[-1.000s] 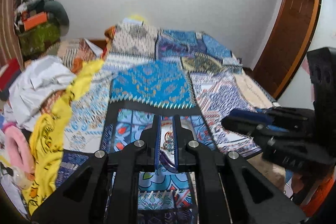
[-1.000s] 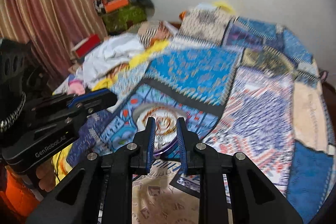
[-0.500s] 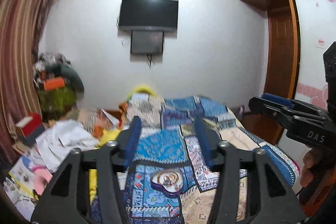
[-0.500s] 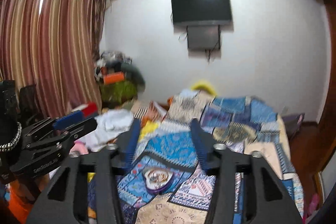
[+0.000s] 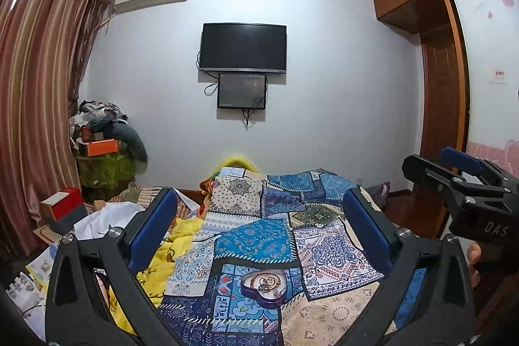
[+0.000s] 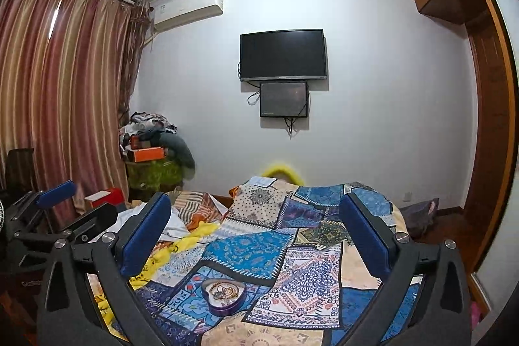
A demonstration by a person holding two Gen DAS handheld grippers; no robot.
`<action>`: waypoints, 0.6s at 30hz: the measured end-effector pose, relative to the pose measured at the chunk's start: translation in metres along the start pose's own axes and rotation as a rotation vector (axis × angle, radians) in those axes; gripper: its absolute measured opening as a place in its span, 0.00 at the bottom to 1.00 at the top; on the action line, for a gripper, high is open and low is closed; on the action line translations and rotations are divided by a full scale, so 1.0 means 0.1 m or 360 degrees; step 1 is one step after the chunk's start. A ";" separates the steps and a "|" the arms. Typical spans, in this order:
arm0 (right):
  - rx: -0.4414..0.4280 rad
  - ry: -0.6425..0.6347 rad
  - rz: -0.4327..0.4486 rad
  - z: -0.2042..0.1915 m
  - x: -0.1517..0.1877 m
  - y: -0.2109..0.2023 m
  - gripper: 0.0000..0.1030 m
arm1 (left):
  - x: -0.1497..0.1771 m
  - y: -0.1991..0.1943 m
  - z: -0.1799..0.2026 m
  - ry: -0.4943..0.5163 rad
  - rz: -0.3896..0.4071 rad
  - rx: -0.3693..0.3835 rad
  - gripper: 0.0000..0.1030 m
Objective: Organize jewelry
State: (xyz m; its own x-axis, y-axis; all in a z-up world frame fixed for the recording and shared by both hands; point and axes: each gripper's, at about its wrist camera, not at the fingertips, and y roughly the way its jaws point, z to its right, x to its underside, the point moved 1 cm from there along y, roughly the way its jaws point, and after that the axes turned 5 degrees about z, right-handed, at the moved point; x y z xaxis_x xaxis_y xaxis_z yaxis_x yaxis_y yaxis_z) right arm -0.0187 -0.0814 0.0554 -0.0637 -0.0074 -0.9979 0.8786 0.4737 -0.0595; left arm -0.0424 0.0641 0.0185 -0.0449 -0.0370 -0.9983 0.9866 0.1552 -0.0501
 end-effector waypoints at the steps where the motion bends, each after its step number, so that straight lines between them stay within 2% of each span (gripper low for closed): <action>1: -0.0003 0.0000 -0.0009 0.00 0.01 0.03 1.00 | 0.00 0.00 0.00 0.0000 0.0003 0.0000 0.99; 18: -0.0022 0.0015 -0.0062 0.04 0.11 -0.07 1.00 | 0.03 0.02 0.02 -0.0013 -0.0012 -0.0021 0.99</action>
State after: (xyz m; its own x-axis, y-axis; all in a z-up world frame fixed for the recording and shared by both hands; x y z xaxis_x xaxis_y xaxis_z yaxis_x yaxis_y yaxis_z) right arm -0.0240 -0.0889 0.0445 -0.1022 -0.0176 -0.9946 0.8687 0.4856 -0.0978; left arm -0.0406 0.0625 0.0159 -0.0512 -0.0462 -0.9976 0.9841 0.1676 -0.0583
